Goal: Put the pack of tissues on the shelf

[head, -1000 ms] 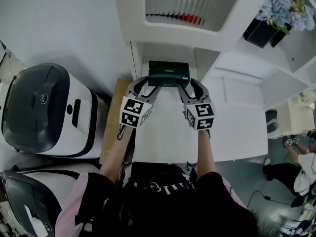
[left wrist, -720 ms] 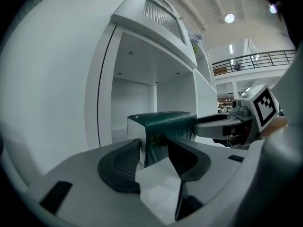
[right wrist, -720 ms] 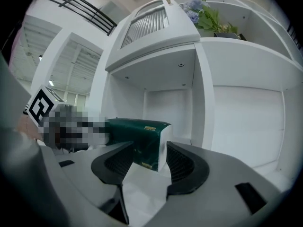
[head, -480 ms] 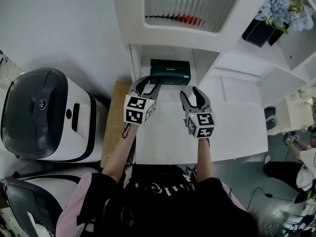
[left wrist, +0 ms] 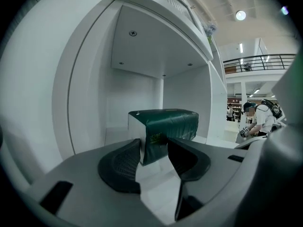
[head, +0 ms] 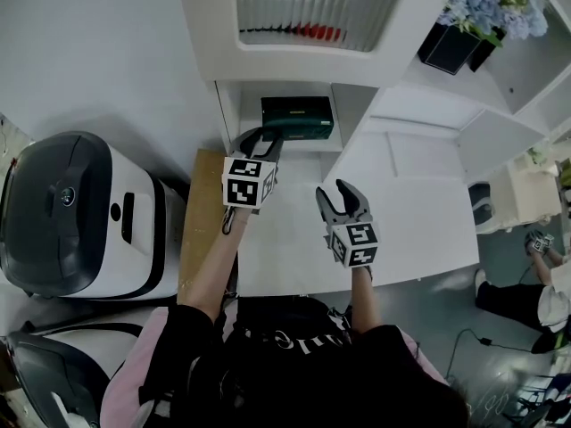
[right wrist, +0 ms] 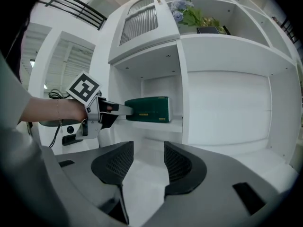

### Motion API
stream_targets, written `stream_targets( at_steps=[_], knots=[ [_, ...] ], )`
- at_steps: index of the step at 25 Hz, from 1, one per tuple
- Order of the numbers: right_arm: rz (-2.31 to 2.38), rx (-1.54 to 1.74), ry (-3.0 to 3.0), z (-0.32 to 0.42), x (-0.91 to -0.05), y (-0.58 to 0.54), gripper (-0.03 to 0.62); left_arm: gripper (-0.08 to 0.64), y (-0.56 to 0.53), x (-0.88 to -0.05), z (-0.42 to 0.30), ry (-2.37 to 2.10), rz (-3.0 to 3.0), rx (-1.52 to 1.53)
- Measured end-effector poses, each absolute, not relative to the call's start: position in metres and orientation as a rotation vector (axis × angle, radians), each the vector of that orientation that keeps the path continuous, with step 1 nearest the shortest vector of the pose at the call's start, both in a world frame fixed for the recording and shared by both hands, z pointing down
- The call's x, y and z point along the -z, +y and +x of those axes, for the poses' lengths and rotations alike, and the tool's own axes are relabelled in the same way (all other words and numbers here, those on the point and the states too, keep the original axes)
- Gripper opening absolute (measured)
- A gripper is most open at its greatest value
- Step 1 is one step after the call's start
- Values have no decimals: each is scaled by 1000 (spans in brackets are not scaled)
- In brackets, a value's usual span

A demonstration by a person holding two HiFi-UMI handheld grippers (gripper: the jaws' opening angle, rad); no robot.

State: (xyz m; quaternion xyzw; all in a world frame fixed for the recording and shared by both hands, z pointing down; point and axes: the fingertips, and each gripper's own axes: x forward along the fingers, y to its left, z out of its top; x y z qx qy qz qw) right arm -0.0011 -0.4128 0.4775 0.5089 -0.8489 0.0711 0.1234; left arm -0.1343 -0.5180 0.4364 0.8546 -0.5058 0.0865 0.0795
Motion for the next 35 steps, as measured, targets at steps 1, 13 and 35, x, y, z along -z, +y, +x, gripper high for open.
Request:
stream_targets(
  at_steps=[1,13,35],
  knots=[
    [1481,-214,-2475,0,-480,-410,221,190,-520,-437,-134,-1514,2555,-260],
    [1410,-247,-2530,-8,-478,-369,220,190,-492,-431,-131,-1454,2589,-148],
    [1132,-229,-2661,-18,-481,-312,215,190,-295,-467,-113,-1320,2629,-222]
  ],
)
